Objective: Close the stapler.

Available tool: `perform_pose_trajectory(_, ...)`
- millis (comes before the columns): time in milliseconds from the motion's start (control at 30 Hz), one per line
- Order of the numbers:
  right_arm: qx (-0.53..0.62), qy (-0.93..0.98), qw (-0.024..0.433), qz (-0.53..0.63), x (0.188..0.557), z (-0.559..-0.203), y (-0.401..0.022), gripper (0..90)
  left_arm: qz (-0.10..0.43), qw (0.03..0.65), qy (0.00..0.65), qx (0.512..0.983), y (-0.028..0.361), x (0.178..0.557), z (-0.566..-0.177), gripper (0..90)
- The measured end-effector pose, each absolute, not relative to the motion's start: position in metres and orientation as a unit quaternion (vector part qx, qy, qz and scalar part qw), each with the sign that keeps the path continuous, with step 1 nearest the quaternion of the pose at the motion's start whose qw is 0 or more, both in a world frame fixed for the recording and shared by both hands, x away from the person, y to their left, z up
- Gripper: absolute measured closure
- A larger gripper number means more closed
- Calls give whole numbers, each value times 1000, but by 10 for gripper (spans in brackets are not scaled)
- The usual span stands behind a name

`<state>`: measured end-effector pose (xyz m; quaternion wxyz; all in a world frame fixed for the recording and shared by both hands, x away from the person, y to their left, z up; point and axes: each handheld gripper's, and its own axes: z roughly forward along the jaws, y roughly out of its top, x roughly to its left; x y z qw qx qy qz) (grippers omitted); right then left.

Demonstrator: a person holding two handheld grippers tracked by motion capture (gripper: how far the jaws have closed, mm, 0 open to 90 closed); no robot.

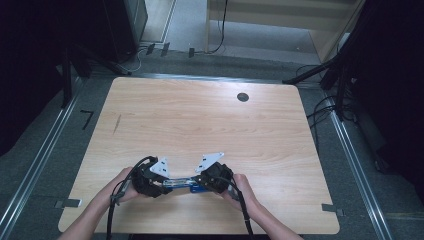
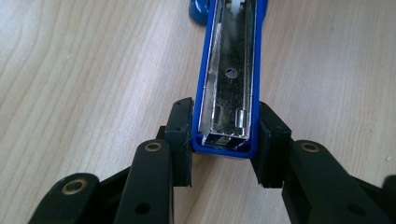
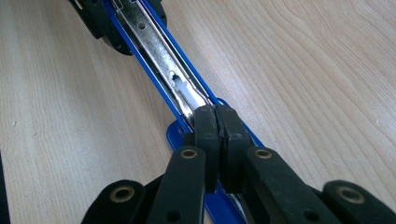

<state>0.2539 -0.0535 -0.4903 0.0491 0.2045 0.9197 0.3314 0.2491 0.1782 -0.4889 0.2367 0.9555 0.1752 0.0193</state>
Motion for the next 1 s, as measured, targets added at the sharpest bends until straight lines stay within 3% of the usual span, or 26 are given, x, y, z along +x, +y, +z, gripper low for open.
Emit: perform_pose_trajectory(1000,197,909,60,362,247,-486,-47,894,44,288,141,946,176,245,-464,657)
